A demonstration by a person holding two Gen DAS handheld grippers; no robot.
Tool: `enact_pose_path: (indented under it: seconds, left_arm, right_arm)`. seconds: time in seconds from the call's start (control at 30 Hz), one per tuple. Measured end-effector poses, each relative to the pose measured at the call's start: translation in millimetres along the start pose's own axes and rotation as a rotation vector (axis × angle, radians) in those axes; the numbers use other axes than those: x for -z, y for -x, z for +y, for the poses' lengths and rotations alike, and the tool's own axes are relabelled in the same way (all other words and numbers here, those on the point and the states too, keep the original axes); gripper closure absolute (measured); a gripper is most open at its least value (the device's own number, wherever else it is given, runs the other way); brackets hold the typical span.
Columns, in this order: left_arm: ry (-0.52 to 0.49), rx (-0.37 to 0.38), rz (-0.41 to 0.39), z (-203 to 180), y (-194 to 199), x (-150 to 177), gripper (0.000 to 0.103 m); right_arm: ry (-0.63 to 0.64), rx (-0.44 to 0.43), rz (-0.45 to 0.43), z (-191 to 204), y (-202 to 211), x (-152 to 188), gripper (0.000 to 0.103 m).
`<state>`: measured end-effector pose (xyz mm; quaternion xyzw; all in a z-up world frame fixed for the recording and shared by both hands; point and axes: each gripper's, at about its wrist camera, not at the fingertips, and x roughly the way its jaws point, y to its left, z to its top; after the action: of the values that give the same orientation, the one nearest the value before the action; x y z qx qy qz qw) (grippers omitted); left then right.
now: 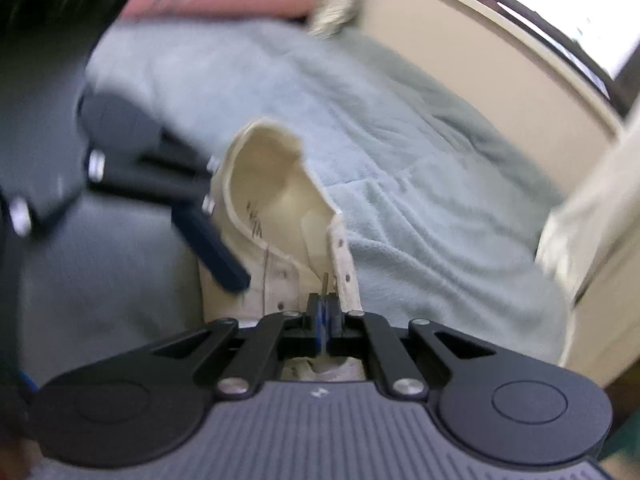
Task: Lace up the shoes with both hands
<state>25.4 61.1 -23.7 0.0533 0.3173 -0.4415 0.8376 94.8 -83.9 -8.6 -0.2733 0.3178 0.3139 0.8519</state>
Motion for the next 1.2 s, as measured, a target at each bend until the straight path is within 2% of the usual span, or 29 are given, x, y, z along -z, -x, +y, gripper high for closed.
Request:
enact_pose_path:
  seconds: [0.2,0.33,0.53,0.73,1.0,1.2]
  left_arm:
    - [0.000,0.000,0.000,-6.8,6.1,6.4,0.000]
    - [0.008,0.003,-0.001,-7.9,6.3,3.8,0.000]
    - [0.013,0.005,-0.001,-6.5,3.1,0.4,0.000]
    - [0.016,0.005,-0.002,-5.9,1.9,0.2,0.000]
    - [0.015,0.004,0.000,-5.2,-0.7,0.2,0.000]
    - [0.013,0.004,0.002,-5.9,-0.9,0.4,0.000]
  right_arm:
    - [-0.208,-0.102,-0.019,-17.3,-5.9,-5.4,0.101]
    - [-0.399,-0.199,-0.036,-28.1,-1.9,4.1,0.101]
    - [-0.584,-0.266,-0.097,-35.7,4.6,20.3,0.101]
    - [-0.766,-0.350,-0.111,-51.1,-0.2,32.8,0.100]
    - [-0.856,-0.398,-0.118,-53.0,-8.3,36.3,0.100]
    - [-0.872,-0.423,-0.126,-48.3,-11.8,33.3,0.100]
